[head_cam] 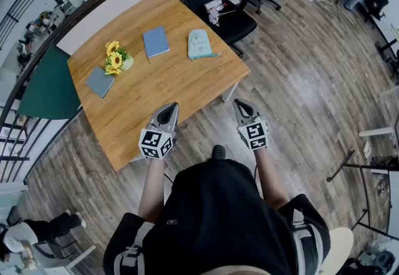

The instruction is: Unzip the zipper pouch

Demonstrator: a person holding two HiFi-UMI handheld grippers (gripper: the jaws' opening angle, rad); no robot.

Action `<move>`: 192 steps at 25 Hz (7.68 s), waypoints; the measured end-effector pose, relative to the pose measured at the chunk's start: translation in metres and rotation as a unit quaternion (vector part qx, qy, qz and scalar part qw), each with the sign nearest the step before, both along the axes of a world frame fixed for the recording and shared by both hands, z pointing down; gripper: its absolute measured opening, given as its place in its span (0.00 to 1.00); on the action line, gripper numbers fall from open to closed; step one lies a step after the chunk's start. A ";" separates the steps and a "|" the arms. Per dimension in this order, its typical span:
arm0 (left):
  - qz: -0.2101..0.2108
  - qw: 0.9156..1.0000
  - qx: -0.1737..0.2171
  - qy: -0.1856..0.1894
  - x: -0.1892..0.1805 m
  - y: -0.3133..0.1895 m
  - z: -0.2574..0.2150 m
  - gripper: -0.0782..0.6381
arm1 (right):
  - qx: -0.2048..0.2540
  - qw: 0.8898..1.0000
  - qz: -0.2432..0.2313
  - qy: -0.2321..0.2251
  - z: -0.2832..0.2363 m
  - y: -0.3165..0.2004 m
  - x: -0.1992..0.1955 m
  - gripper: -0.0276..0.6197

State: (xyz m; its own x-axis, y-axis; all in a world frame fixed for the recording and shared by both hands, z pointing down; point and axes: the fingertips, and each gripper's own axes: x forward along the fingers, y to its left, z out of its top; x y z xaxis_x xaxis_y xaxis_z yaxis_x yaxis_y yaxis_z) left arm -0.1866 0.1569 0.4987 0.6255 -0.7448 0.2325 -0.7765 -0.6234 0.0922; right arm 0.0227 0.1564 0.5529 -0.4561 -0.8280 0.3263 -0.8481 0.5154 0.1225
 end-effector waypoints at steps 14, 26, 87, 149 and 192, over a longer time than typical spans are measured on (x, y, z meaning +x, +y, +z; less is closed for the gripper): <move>-0.011 1.000 -0.006 0.001 0.002 -0.004 0.001 0.13 | 0.004 1.000 -0.008 -0.016 0.002 -0.012 0.003 0.09; -0.041 0.997 -0.031 0.050 0.003 -0.019 0.002 0.36 | 0.001 0.999 -0.022 -0.029 0.010 -0.025 0.012 0.38; -0.052 0.980 -0.155 0.113 -0.009 -0.238 0.102 0.41 | -0.089 0.994 0.054 0.019 0.059 -0.185 0.064 0.46; -0.005 0.935 -0.355 -0.014 0.072 -0.377 0.307 0.35 | -0.172 0.984 -0.048 0.012 0.139 -0.281 0.023 0.33; -0.025 0.880 -0.391 0.270 0.082 -0.339 0.232 0.12 | -0.129 0.990 -0.062 0.018 0.104 -0.246 -0.008 0.30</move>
